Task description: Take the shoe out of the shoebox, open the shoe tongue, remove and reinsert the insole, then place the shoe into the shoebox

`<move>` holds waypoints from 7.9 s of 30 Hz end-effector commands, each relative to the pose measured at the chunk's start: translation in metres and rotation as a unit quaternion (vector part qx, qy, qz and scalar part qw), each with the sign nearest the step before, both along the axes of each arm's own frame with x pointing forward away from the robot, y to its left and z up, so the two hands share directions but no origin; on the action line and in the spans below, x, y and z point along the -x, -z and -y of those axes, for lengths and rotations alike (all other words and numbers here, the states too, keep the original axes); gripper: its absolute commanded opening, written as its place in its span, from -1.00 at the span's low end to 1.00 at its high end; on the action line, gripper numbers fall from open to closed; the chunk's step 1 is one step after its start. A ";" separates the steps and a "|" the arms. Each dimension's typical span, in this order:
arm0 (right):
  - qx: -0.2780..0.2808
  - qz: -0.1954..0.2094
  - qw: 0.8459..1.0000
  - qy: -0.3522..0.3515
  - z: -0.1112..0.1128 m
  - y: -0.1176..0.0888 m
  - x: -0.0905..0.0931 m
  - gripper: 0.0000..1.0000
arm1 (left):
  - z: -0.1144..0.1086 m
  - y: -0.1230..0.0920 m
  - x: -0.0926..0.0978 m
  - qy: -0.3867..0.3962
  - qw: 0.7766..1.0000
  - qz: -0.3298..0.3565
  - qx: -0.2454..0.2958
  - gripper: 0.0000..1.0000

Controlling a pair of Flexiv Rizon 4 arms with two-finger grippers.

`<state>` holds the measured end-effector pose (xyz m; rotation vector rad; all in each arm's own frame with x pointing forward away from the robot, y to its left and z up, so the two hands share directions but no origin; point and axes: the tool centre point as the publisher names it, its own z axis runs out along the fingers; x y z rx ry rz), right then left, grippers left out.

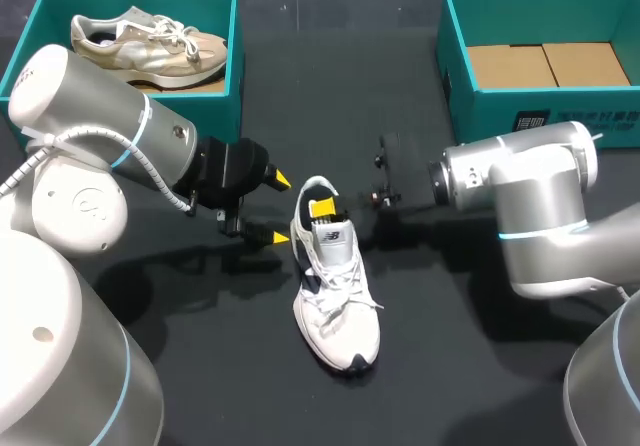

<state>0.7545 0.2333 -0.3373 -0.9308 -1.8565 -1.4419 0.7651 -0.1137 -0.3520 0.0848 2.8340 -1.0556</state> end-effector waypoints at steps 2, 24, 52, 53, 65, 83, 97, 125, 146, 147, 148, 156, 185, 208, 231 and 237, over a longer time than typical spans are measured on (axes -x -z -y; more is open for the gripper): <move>0.038 -0.020 0.999 0.009 0.005 0.008 0.022 -1.00 | 0.000 0.000 0.000 0.000 1.000 0.000 0.000 1.00; 0.039 0.051 0.998 0.003 0.000 -0.019 0.000 -0.13 | 0.000 0.000 0.000 0.000 1.000 0.000 0.000 1.00; 0.083 -0.011 0.996 0.044 0.007 0.015 0.031 -1.00 | 0.000 0.000 0.000 0.000 1.000 0.000 0.000 1.00; 0.083 -0.006 0.995 0.046 0.008 0.012 0.031 -1.00 | 0.000 0.000 0.000 0.000 1.000 0.000 0.000 1.00; 0.099 0.051 0.993 0.033 0.003 -0.018 0.016 -0.06 | 0.000 0.000 0.000 0.000 1.000 0.000 0.000 1.00; 0.157 0.059 0.985 0.036 0.020 -0.033 0.000 -0.04 | -0.008 -0.024 0.005 0.025 0.999 0.031 -0.004 1.00; 0.224 0.028 0.974 0.018 0.053 -0.051 -0.022 -0.03 | -0.034 -0.048 -0.009 0.037 0.997 0.049 -0.040 1.00; 0.460 0.005 0.880 0.119 0.071 -0.079 -0.029 -1.00 | -0.084 -0.085 -0.026 0.087 0.988 0.070 -0.110 1.00; 0.530 0.036 0.823 0.199 0.020 -0.052 -0.006 -1.00 | -0.136 -0.095 -0.055 0.199 0.969 0.092 -0.118 1.00; 0.530 0.036 0.823 0.199 0.020 -0.052 -0.006 -1.00 | -0.136 -0.095 -0.055 0.199 0.969 0.092 -0.118 1.00; 0.530 0.036 0.823 0.199 0.020 -0.052 -0.006 -1.00 | -0.136 -0.095 -0.055 0.199 0.969 0.092 -0.118 1.00; 0.530 0.036 0.823 0.199 0.020 -0.052 -0.006 -1.00 | -0.133 -0.097 -0.054 0.210 0.966 0.099 -0.115 1.00; 0.570 0.063 0.783 0.242 0.014 0.003 -0.005 -1.00 | -0.144 -0.104 -0.091 0.272 0.948 0.115 -0.120 1.00; 0.579 0.083 0.771 0.253 0.008 0.014 -0.007 -1.00 | -0.147 -0.102 -0.094 0.272 0.948 0.112 -0.120 1.00; 0.593 0.080 0.774 0.209 0.007 0.045 -0.016 -1.00 | -0.147 -0.102 -0.094 0.272 0.948 0.112 -0.120 1.00; 0.619 0.122 0.747 0.210 0.003 0.033 -0.024 -1.00 | -0.147 -0.102 -0.094 0.272 0.948 0.112 -0.120 1.00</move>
